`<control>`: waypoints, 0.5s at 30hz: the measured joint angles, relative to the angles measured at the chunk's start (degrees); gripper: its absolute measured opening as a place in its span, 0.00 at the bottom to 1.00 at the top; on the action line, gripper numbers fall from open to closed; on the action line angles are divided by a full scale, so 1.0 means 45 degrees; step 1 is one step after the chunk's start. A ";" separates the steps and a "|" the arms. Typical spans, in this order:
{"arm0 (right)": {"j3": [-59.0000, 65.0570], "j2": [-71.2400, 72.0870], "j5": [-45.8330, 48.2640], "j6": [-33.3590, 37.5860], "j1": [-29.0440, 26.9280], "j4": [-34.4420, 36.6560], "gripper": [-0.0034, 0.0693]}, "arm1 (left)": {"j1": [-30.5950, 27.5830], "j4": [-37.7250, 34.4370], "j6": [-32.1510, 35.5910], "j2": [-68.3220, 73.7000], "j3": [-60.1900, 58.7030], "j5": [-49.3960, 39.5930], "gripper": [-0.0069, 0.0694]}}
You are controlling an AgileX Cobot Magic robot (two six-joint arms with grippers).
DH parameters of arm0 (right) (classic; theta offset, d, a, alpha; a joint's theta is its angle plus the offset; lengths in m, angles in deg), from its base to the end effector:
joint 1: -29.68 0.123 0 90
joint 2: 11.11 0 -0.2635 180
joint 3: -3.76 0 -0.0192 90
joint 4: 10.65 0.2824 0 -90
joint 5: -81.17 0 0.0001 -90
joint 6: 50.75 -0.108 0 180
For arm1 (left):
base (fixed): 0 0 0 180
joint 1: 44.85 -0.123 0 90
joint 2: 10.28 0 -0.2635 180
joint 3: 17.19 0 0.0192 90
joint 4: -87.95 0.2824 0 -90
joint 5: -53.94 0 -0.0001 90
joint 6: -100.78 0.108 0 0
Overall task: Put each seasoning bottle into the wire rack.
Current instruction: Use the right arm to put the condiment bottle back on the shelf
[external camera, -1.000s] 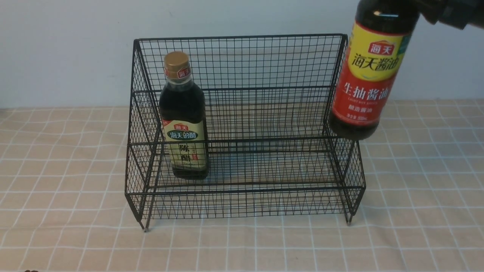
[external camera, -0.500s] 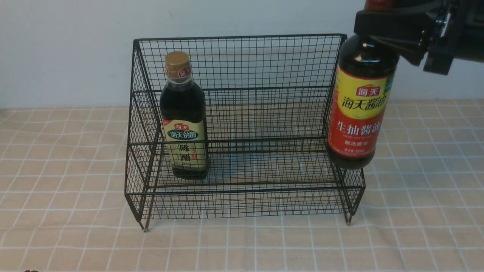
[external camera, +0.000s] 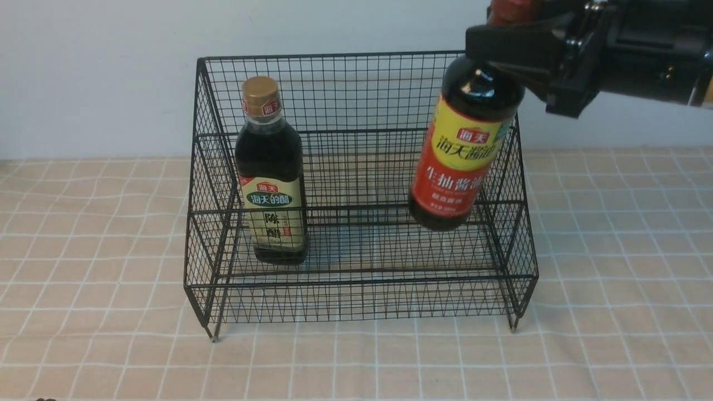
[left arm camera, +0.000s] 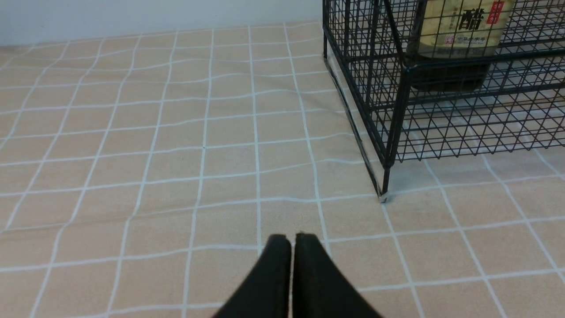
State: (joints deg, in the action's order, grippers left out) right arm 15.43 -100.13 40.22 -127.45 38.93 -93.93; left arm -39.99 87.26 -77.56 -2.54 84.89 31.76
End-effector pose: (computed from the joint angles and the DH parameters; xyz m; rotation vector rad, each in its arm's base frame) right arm 0.3424 0.1269 0.3459 -0.7241 1.5112 0.6478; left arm 0.1213 -0.0108 0.1658 0.0997 1.8798 -0.0502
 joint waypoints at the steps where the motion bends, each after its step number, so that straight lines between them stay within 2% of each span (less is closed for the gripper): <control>1: 0.0000 -0.0017 0.0000 0.0000 0.0000 0.0047 0.43 | 0.0000 0.0000 0.0000 0.0000 0.0000 -0.0001 0.08; 9: -0.0238 -0.0767 -0.0806 -0.0149 0.0000 0.0490 0.43 | 0.0000 0.0000 0.0000 0.0000 0.0000 -0.0001 0.08; 13: -0.0268 -0.0861 -0.1985 -0.0327 -0.0012 0.0118 0.43 | 0.0000 0.0000 0.0000 0.0000 0.0000 -0.0001 0.08; 15: -0.0152 -0.0941 -0.2602 -0.0675 -0.0012 -0.0639 0.43 | 0.0000 0.0000 0.0000 0.0000 0.0000 -0.0001 0.08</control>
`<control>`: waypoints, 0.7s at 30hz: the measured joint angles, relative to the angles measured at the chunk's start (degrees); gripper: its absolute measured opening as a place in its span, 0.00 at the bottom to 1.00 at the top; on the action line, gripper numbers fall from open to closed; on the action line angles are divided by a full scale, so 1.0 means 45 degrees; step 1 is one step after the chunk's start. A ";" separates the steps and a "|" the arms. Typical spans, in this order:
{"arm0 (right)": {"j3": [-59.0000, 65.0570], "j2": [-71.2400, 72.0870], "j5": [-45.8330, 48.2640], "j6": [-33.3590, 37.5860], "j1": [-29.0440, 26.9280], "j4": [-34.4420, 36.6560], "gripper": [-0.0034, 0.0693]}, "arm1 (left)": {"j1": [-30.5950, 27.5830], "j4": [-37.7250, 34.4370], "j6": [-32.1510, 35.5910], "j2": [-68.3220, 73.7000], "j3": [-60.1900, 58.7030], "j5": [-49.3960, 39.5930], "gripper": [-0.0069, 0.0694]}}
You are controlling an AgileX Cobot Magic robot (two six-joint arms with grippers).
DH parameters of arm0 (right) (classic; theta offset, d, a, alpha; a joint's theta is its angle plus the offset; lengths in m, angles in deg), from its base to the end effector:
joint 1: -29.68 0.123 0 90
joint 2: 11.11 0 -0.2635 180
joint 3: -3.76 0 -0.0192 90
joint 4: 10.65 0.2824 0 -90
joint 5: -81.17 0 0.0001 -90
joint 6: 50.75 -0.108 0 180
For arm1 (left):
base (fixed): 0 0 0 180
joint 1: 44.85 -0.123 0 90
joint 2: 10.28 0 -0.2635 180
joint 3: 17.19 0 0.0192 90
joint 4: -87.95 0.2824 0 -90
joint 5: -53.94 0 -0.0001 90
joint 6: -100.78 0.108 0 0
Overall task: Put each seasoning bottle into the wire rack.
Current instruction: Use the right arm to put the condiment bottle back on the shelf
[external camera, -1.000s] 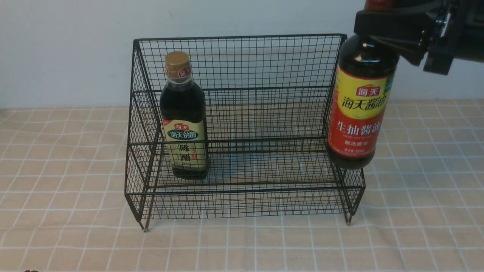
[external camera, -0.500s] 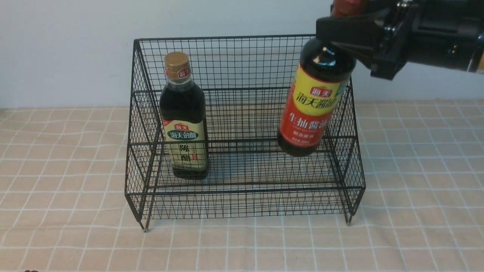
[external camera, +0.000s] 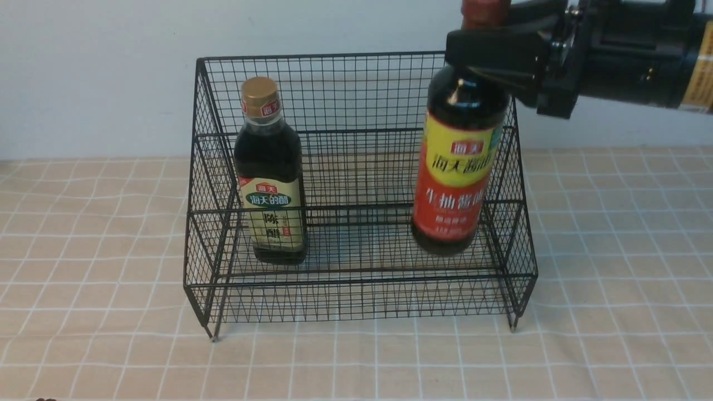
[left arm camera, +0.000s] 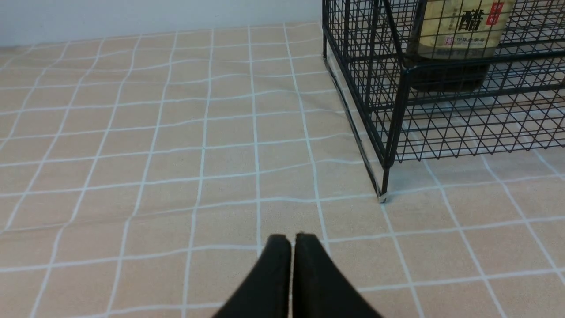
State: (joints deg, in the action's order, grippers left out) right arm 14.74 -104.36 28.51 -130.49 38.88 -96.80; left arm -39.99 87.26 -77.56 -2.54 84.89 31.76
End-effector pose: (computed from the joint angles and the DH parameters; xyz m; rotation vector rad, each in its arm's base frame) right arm 0.3401 0.1418 0.3247 -0.8533 1.5189 0.8541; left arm 0.1213 -0.0108 0.1658 0.0997 1.8798 -0.0502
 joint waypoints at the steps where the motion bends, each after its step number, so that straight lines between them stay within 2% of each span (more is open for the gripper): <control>1: 0.0037 -0.0034 -0.0107 -0.0037 0.0014 -0.0175 0.43 | 0.0000 0.0000 0.0000 0.0000 0.0000 0.0000 0.08; 11: 0.0098 -0.0016 -0.0056 -0.0085 0.0085 -0.0893 0.43 | 0.0000 0.0000 0.0000 0.0000 0.0000 0.0000 0.08; 17: 0.0085 -0.0006 0.1192 -0.0092 0.0085 -0.0467 0.43 | 0.0000 0.0000 0.0000 0.0000 0.0000 0.0000 0.08; 21: 0.0111 -0.0048 0.1638 0.0599 0.0085 -0.0203 0.43 | 0.0000 0.0000 0.0000 0.0000 0.0000 0.0000 0.08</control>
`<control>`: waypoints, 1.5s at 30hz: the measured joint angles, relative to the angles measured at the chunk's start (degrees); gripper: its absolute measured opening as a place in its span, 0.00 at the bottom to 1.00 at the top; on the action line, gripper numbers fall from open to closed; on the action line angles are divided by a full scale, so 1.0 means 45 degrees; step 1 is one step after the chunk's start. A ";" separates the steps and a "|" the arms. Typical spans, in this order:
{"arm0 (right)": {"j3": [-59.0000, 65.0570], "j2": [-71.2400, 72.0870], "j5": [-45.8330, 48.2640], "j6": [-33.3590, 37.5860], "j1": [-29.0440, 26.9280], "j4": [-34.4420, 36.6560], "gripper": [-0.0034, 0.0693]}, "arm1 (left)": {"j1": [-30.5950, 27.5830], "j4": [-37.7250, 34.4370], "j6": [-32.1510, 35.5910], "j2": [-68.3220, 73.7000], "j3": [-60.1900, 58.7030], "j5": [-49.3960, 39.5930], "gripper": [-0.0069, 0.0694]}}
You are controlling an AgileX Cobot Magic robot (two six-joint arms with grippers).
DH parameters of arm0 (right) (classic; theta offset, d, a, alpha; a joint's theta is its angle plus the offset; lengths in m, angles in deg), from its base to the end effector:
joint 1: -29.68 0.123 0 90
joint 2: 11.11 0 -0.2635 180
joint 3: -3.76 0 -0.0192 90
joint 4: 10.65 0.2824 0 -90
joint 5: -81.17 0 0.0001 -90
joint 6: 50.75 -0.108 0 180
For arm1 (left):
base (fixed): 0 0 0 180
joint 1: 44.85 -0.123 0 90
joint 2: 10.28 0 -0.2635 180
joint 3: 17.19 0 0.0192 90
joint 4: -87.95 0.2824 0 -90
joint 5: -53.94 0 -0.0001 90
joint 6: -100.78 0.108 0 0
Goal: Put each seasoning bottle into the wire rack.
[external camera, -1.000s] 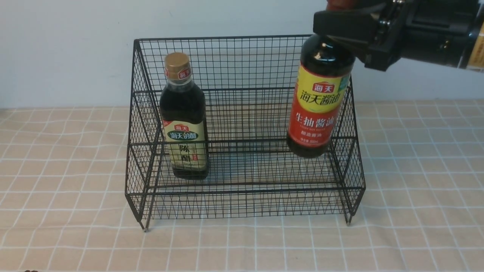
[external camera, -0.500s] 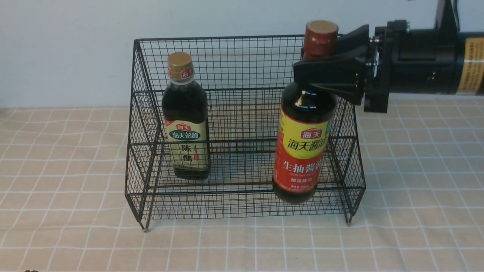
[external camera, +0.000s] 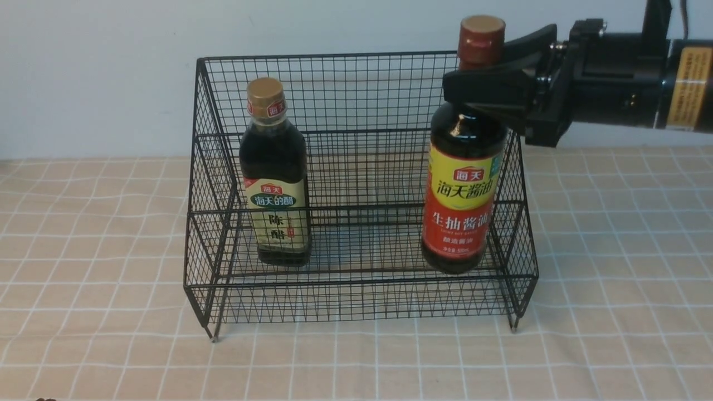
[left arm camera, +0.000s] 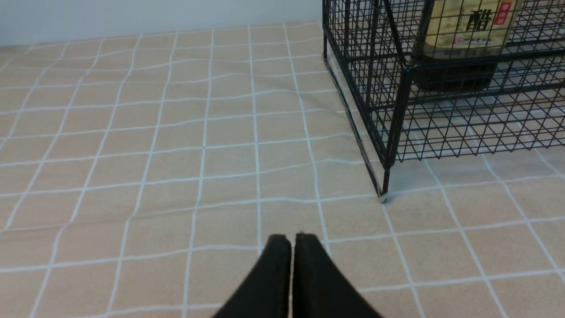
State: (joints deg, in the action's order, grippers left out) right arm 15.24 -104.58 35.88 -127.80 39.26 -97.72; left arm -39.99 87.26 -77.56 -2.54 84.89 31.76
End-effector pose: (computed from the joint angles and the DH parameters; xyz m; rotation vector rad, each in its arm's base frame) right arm 0.3504 0.1368 0.3159 -0.8263 1.5658 0.7079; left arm 0.1213 -0.0108 0.1658 0.0997 1.8798 -0.0502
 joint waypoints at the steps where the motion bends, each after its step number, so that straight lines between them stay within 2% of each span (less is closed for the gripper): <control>1: 0.0013 0.0001 0.0027 0.0090 0.0000 0.0019 0.43 | 0.0000 0.0000 0.0000 0.0000 0.0000 0.0000 0.08; 8: 0.0054 -0.0158 0.0198 0.0088 0.0000 -0.0440 0.43 | 0.0000 0.0000 0.0000 0.0000 0.0000 0.0000 0.08; 17: 0.0054 -0.0836 -0.0344 -0.0214 0.0000 -0.3109 0.43 | 0.0000 0.0000 0.0000 0.0000 0.0000 0.0000 0.08; 29: 0.0064 -0.0874 0.0065 -0.1219 0.0000 -0.3109 0.43 | 0.0000 0.0000 0.0000 0.0000 0.0000 0.0000 0.08; 33: 0.0022 -0.0769 0.0051 -0.1806 0.0000 -0.3109 0.49 | 0.0000 0.0000 0.0000 0.0000 0.0000 0.0000 0.08; 36: -0.0046 -0.0093 0.0170 -0.2652 0.0000 -0.3109 0.57 | 0.0000 0.0000 0.0000 0.0000 0.0000 0.0000 0.08; 45: -0.0061 0.1279 0.1270 -0.4390 0.0000 -0.3109 0.57 | 0.0000 0.0000 0.0000 0.0000 0.0000 0.0000 0.08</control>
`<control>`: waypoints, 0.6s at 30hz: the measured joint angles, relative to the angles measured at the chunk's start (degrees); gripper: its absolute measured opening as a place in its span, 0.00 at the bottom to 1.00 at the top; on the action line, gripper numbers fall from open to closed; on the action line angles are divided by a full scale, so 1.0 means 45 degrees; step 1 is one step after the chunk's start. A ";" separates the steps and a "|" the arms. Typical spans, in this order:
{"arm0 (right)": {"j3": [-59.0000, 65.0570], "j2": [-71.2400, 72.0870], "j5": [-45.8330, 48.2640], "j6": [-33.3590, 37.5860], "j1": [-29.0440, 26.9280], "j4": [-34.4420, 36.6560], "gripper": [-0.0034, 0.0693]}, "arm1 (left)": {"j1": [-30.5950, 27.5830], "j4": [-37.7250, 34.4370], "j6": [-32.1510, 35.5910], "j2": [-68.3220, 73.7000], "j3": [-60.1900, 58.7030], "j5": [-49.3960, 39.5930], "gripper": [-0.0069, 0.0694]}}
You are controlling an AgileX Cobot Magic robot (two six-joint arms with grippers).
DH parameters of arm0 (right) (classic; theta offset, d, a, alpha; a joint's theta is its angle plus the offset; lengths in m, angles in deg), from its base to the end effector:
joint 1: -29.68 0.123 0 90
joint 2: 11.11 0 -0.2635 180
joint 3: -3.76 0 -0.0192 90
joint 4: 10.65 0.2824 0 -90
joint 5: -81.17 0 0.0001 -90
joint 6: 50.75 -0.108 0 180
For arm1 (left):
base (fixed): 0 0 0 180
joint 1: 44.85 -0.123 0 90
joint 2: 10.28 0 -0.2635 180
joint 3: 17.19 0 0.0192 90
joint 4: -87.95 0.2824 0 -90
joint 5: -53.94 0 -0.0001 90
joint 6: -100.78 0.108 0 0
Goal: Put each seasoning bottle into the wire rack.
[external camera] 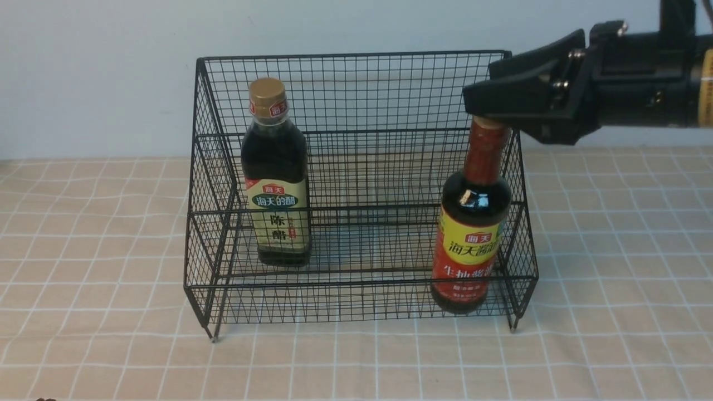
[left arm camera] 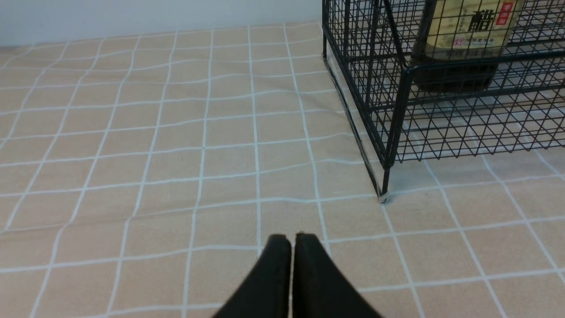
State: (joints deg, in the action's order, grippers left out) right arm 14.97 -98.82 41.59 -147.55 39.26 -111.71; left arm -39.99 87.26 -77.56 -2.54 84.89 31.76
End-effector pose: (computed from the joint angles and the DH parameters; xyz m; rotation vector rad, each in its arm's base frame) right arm 0.3356 0.1250 0.3355 -0.7235 1.7179 0.6589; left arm 0.1213 -0.0108 0.1658 0.0997 1.8798 -0.0502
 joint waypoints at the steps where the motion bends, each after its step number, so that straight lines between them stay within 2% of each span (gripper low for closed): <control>1: 0.0000 0.0269 0.0189 -0.0270 0.0000 0.0000 0.56 | 0.0000 0.0000 0.0000 0.0000 0.0000 0.0000 0.08; 5: 0.0000 0.1410 0.1214 -0.1110 0.0000 0.0000 0.47 | 0.0000 0.0000 0.0000 0.0000 0.0000 0.0000 0.08; 7: 0.0000 0.2217 0.2081 -0.1336 0.0000 0.0000 0.35 | 0.0000 0.0000 0.0000 0.0000 0.0000 0.0000 0.08; 8: 0.0000 0.2290 0.2159 -0.1356 0.0000 0.0000 0.34 | 0.0000 0.0000 0.0000 0.0000 0.0000 0.0000 0.08; 11: 0.0000 0.3480 0.3790 -0.1240 0.0000 0.0000 0.13 | 0.0000 0.0000 0.0000 0.0000 0.0000 0.0000 0.08; 12: 0.0000 0.3677 0.4122 -0.1056 0.0000 0.0000 0.11 | 0.0000 0.0000 0.0000 0.0000 0.0000 0.0000 0.08; 14: 0.0000 0.4404 0.5604 0.0496 0.0000 0.0000 0.05 | 0.0000 0.0000 0.0000 0.0000 0.0000 0.0000 0.08; 16: 0.0000 0.4862 0.6972 0.2358 0.0000 0.0042 0.04 | 0.0000 0.0000 0.0000 0.0000 0.0000 0.0000 0.08; 18: 0.0000 0.5296 0.9088 0.4917 0.0000 0.0128 0.03 | 0.0000 0.0000 0.0000 0.0000 0.0000 0.0000 0.08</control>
State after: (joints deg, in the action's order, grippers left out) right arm 14.97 -74.99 82.49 -125.42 39.26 -111.13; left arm -39.99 87.26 -77.56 -2.54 84.89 31.76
